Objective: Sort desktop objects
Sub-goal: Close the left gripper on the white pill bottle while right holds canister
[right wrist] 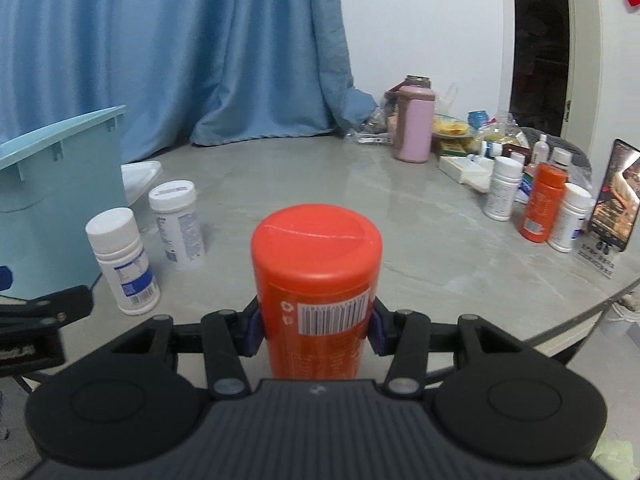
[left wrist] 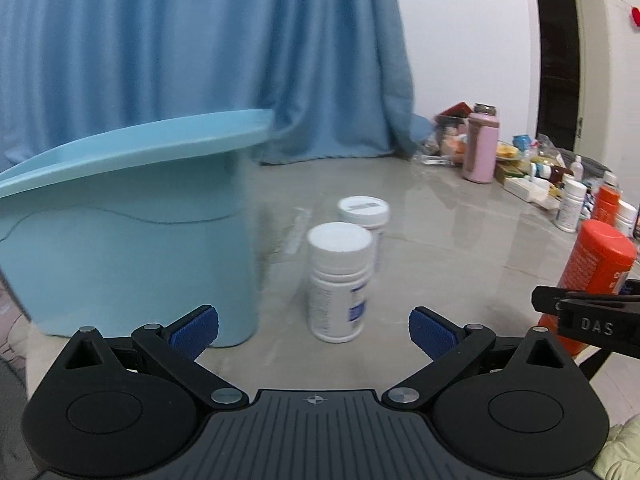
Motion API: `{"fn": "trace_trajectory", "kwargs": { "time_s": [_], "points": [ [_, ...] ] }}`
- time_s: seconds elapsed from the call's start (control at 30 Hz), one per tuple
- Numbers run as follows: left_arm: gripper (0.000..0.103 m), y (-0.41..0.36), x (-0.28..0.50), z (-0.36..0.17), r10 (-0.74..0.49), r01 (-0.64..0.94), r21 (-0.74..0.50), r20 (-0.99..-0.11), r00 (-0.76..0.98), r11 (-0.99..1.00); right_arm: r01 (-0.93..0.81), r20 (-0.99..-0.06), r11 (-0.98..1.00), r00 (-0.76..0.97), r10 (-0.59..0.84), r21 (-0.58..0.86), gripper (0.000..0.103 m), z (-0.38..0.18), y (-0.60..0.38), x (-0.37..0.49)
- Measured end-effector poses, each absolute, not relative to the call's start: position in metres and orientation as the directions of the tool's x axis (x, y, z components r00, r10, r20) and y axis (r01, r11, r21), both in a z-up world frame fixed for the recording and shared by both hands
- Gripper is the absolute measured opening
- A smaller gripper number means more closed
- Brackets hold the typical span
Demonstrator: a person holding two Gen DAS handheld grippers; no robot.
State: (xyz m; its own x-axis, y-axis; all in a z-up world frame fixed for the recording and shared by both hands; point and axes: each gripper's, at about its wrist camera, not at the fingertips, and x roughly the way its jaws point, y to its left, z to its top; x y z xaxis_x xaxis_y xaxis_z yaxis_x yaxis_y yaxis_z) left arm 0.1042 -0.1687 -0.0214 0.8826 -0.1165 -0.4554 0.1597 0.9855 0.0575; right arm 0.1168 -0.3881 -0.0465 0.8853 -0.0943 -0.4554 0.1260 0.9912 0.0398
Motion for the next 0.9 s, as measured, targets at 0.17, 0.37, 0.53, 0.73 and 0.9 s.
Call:
{"fn": "trace_trajectory", "kwargs": {
  "time_s": [0.17, 0.37, 0.53, 0.73, 0.9],
  "points": [
    [0.102, -0.180, 0.115, -0.029, -0.136, 0.182, 0.058, -0.453, 0.881, 0.982, 0.148, -0.454, 0.989, 0.883, -0.122, 0.022, 0.050, -0.047, -0.399, 0.114],
    [0.102, -0.195, 0.140, -0.036, -0.142, 0.187, 0.057, -0.452, 0.881, 0.981, 0.160, -0.454, 0.987, 0.879, -0.144, -0.003, 0.050, -0.048, -0.405, 0.114],
    [0.102, -0.201, 0.160, -0.040, -0.133, 0.180, 0.059, -0.459, 0.878, 0.982, 0.174, -0.455, 0.985, 0.877, -0.156, -0.003, 0.050, -0.049, -0.413, 0.117],
    [0.102, -0.204, 0.186, -0.044, -0.110, 0.152, 0.053, -0.465, 0.878, 0.987, 0.156, -0.459, 0.988, 0.876, -0.145, -0.013, 0.050, -0.049, -0.415, 0.125],
    [0.071, -0.210, 0.205, -0.047, -0.085, 0.134, 0.075, -0.463, 0.882, 0.988, 0.125, -0.464, 0.992, 0.877, -0.123, -0.027, 0.050, -0.050, -0.410, 0.130]
  ]
}}
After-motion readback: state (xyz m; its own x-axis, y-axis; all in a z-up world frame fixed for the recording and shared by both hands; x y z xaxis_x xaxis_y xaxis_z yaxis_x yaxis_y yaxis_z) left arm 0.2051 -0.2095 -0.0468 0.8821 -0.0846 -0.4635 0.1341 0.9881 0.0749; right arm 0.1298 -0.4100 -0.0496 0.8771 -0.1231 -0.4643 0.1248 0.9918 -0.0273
